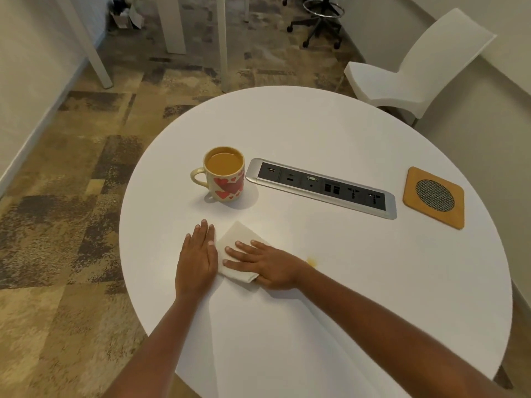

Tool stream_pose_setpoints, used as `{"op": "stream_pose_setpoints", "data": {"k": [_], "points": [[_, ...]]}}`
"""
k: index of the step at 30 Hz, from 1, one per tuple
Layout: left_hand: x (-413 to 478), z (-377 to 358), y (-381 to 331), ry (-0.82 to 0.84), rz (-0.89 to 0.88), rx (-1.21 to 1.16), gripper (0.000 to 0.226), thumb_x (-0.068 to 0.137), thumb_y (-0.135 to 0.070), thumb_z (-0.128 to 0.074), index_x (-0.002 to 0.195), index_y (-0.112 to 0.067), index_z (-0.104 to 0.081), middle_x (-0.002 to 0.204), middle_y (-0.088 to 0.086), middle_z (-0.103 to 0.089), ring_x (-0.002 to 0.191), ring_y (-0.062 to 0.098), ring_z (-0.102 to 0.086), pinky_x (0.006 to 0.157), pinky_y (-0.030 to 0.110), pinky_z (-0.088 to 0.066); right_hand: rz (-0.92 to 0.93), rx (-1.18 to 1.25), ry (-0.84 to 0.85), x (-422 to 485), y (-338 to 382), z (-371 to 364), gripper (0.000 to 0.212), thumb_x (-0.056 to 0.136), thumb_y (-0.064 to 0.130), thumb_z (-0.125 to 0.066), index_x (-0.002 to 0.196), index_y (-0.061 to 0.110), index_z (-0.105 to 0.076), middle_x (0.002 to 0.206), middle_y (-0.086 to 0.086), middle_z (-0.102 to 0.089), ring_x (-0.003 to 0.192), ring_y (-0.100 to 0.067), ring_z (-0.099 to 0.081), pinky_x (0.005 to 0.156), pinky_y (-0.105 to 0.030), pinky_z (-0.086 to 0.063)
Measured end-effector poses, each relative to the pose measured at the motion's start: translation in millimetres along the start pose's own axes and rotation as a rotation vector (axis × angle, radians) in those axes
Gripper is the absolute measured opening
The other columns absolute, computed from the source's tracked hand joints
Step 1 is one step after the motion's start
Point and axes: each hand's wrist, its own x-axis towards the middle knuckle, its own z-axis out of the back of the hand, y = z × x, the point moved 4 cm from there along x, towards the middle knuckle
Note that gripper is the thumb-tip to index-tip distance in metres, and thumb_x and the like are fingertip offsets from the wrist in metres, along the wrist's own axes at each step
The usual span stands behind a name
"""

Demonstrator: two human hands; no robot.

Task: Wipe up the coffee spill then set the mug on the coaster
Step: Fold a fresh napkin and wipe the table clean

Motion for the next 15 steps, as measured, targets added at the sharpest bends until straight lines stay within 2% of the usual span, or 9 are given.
{"op": "stream_pose_setpoints", "data": {"k": [3, 8, 11, 13, 15], "points": [[-2.8, 0.6, -1.4, -0.001, -0.016, 0.023, 0.071, 0.083, -0.038, -0.003, 0.136, -0.004, -0.035, 0.147, 0.013, -0.033, 0.138, 0.026, -0.027, 0.113, 0.032, -0.012, 0.025, -0.026, 0.062, -14.6, -8.4, 4.0, 0.054, 0.093, 0.018, -0.030, 0.147, 0.020, -0.019, 0.158, -0.004, -0.010, 0.146, -0.026, -0.004, 0.118, -0.040, -0.004], [-10.8, -0.3, -2.8, 0.012, -0.044, 0.080, 0.067, 0.085, -0.034, -0.004, 0.136, -0.003, -0.035, 0.146, 0.013, -0.035, 0.137, 0.026, -0.030, 0.113, 0.034, -0.016, -0.037, -0.001, 0.102, -48.1, -27.1, 11.8, 0.059, 0.092, 0.004, -0.035, 0.146, 0.022, -0.020, 0.157, 0.000, -0.011, 0.146, -0.023, -0.004, 0.119, -0.038, -0.006], [-18.0, -0.6, -3.8, 0.005, -0.041, 0.103, 0.065, 0.086, -0.032, -0.006, 0.135, -0.003, -0.036, 0.145, 0.013, -0.036, 0.136, 0.027, -0.033, 0.112, 0.036, -0.018, -0.105, 0.017, 0.101, -72.4, -44.0, 11.9, 0.060, 0.092, 0.001, -0.033, 0.146, 0.022, -0.017, 0.157, 0.004, -0.006, 0.146, -0.018, 0.000, 0.117, -0.031, -0.001], [-23.1, -1.0, -3.9, 0.009, -0.033, 0.117, 0.063, 0.087, -0.031, -0.007, 0.135, -0.002, -0.037, 0.145, 0.014, -0.037, 0.135, 0.028, -0.034, 0.112, 0.036, -0.019, -0.166, 0.067, 0.084, -91.4, -54.6, 8.8, 0.059, 0.093, 0.003, -0.031, 0.146, 0.022, -0.012, 0.153, 0.009, 0.001, 0.143, -0.012, 0.004, 0.115, -0.027, 0.002], [-26.3, -1.5, -4.5, 0.016, -0.030, 0.137, 0.063, 0.087, -0.029, -0.008, 0.134, -0.001, -0.038, 0.144, 0.015, -0.039, 0.134, 0.029, -0.036, 0.111, 0.038, -0.022, -0.258, 0.150, 0.026, -111.8, -61.0, 2.0, 0.053, 0.093, 0.016, -0.025, 0.142, 0.025, -0.006, 0.149, 0.012, 0.003, 0.141, -0.009, 0.006, 0.115, -0.026, 0.003]]}}
